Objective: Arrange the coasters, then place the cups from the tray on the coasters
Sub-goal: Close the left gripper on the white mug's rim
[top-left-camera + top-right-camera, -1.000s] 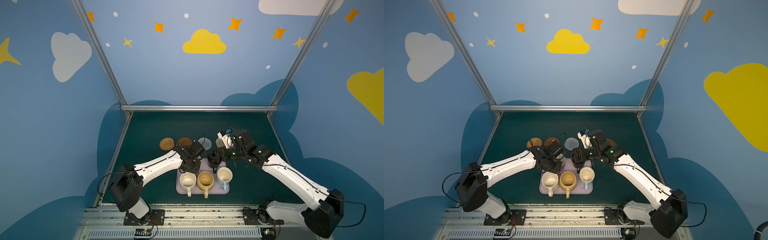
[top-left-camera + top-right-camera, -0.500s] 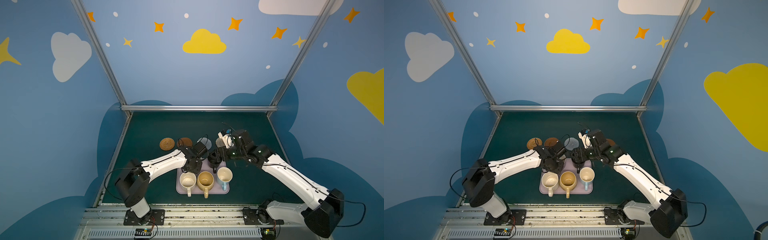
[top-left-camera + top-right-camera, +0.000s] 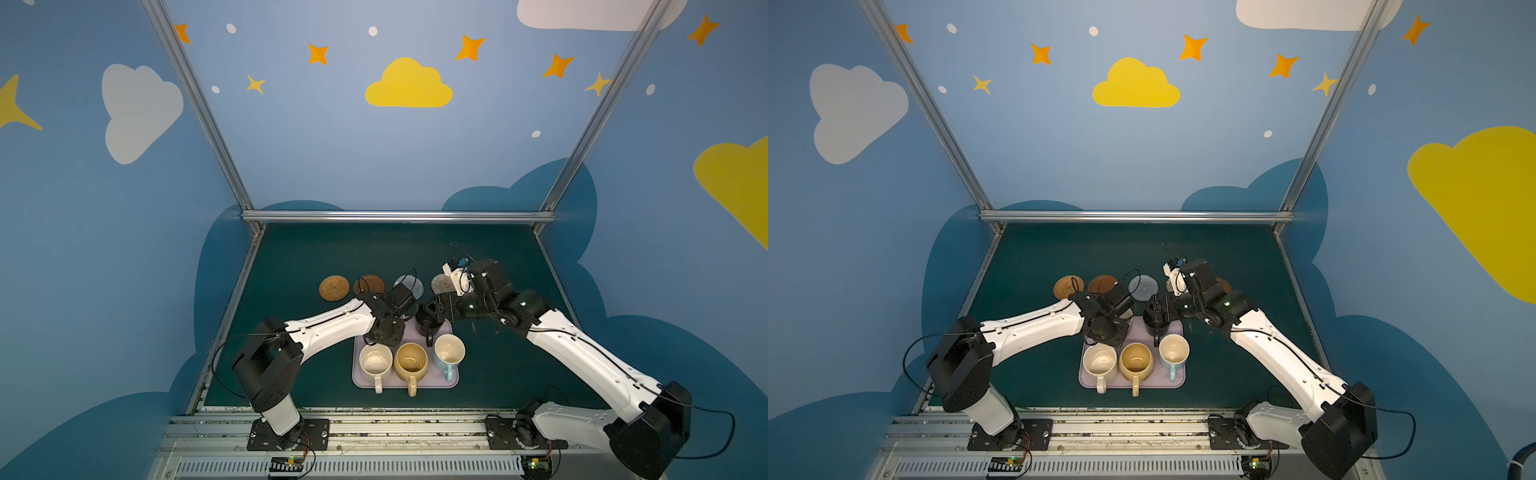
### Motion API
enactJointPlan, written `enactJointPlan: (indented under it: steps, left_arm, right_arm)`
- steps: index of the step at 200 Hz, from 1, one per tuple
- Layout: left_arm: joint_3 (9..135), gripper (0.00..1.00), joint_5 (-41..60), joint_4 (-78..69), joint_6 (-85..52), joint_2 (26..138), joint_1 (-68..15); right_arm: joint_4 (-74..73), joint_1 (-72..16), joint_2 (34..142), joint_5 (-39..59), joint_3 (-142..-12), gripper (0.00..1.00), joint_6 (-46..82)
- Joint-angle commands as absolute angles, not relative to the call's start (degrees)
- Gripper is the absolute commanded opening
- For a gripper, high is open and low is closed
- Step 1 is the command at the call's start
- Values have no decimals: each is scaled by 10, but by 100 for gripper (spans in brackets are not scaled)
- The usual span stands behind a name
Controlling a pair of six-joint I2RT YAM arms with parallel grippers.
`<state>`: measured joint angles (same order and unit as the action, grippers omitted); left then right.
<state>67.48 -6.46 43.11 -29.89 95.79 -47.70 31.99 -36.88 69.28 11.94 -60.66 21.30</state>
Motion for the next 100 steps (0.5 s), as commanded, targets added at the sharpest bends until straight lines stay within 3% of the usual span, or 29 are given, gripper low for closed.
enactJointPlan:
  steps: [1, 63, 100]
  left_arm:
    - [672, 34, -71, 419, -292, 973, -477]
    - [664, 31, -66, 411, -293, 978, -478]
    - [663, 20, -66, 410, -292, 975, -477]
  right_arm:
    - [324, -367, 685, 125, -603, 94, 219]
    - [316, -368, 704, 139, -607, 94, 225]
    - [317, -368, 710, 142, -609, 93, 225]
